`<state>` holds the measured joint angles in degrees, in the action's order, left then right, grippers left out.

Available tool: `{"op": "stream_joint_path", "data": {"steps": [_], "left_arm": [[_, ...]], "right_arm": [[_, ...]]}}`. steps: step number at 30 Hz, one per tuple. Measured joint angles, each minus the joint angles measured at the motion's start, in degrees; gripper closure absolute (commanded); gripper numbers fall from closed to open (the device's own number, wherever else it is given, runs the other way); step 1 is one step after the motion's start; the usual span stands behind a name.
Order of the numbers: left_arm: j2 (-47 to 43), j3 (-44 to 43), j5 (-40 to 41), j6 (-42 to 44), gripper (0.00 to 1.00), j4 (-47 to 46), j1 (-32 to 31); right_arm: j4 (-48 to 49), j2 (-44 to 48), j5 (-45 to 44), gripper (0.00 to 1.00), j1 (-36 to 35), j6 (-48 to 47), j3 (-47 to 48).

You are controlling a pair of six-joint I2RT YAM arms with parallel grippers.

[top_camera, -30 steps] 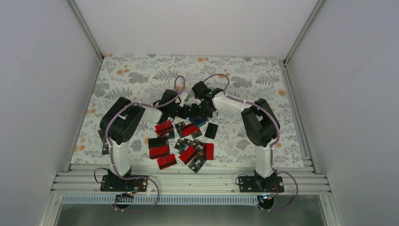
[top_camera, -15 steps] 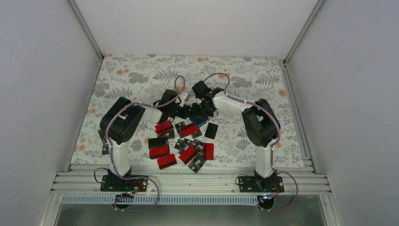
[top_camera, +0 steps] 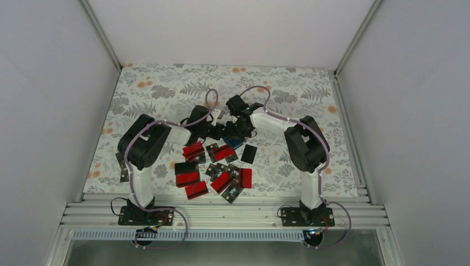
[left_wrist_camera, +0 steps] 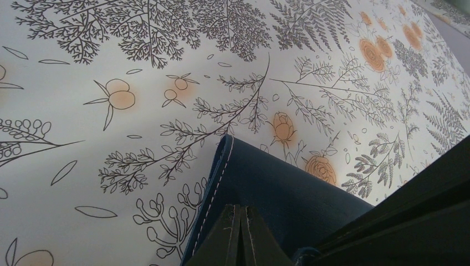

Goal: Put the credit cards into the card holder

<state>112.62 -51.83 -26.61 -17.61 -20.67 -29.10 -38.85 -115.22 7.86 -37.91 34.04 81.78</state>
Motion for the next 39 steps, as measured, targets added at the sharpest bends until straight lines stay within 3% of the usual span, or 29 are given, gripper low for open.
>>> {"op": "stream_joint_path", "data": {"steps": [13, 21, 24, 27, 29, 31, 32, 33, 39], "left_arm": [[0.3, 0.0, 0.1, 0.0, 0.98, -0.7, 0.0], [-0.1, 0.0, 0.6, 0.0, 0.94, -0.4, 0.0], [-1.3, -0.1, 1.4, 0.0, 0.88, 1.8, -0.2], [-2.8, -0.8, 3.4, -0.1, 0.76, 6.1, -0.2], [-3.9, -1.5, 5.5, -0.3, 0.51, 9.9, -0.2], [-5.1, -2.5, 7.6, -0.1, 0.27, 14.1, -0.1], [-5.7, -3.0, 8.7, 0.3, 0.07, 15.8, -0.1], [-7.0, -3.9, 10.2, 0.0, 0.01, 18.3, -0.1], [-16.7, -12.0, 18.6, 0.7, 0.0, 28.8, -0.1]], "right_arm": [[-3.4, -2.8, 0.5, 0.96, 0.5, -0.2, 3.6], [-4.5, -3.9, 3.5, 0.72, 1.9, -1.6, 5.3], [-4.2, -4.5, 4.3, 0.62, 2.3, -2.8, 7.0], [-4.6, -4.8, 4.8, 0.46, 3.2, -4.5, 8.8], [-4.7, -4.7, 5.3, 0.32, 4.2, -5.7, 10.6], [-4.1, -4.1, 5.7, 0.05, 5.2, -6.3, 11.8], [-4.0, -3.1, 5.9, 0.01, 5.8, -6.9, 12.0], [-3.8, -1.9, 5.9, 0.0, 6.5, -7.4, 12.1], [-0.4, 9.1, 4.1, 0.0, 12.1, -9.9, 12.1]]}}
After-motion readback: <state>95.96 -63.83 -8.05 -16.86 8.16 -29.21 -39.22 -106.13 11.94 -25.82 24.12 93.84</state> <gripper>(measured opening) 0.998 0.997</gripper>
